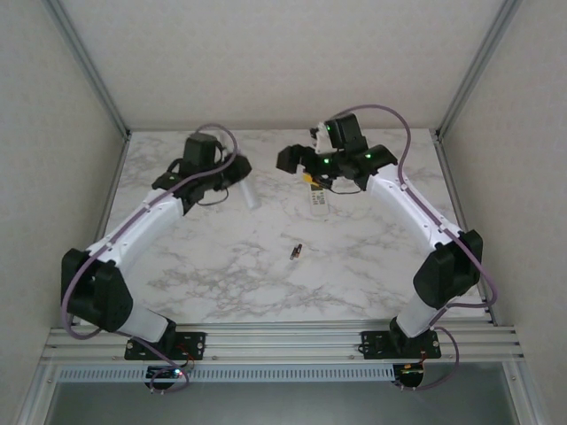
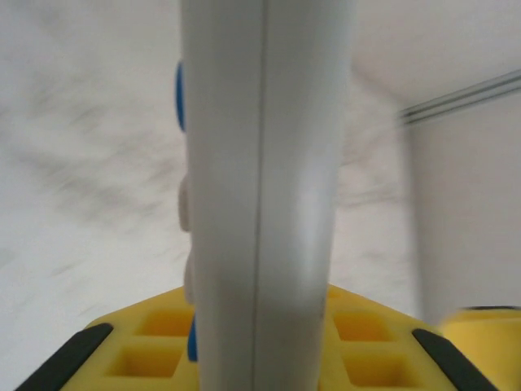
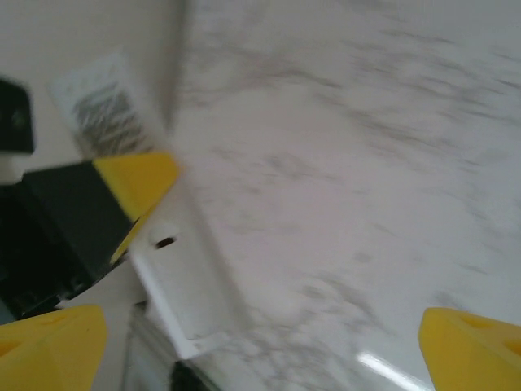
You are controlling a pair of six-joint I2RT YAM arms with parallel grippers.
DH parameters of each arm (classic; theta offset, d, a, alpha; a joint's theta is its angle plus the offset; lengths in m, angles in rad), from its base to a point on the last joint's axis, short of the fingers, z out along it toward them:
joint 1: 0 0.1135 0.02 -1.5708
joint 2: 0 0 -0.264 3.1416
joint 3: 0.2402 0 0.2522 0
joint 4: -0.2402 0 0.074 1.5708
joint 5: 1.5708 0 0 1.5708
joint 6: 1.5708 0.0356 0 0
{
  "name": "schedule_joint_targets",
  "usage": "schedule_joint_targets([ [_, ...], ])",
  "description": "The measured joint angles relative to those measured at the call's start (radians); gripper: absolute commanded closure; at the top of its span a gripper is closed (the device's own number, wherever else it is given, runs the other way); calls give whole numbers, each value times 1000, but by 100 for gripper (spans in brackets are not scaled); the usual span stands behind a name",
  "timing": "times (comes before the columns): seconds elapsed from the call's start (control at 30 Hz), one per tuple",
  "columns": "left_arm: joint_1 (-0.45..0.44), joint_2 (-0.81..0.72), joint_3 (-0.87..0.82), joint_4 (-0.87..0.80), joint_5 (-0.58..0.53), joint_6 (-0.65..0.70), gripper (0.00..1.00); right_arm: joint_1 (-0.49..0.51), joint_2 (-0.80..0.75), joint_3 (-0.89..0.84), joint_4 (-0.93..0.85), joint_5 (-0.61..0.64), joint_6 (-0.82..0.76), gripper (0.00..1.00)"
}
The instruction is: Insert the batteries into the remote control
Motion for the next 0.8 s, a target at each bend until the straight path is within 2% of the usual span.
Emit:
schedule_joint_targets([
  [0.23,2,-3,40,348,124,-226,100,12,20,17,377,-111,321,2],
  [0.37,7,-2,16,563,129,-383,100,14,31,14,509,-130,463,10],
  [0.47,15,-2,-19,706,114,-491,100,17,30,-7,590,-130,542,22],
  [0.57,19,12,-22,759,102,-547,100,23,31,-24,650,-126,602,39],
  [0.8,19,24,-21,776,96,-570,100,51,31,-8,662,-127,628,59],
])
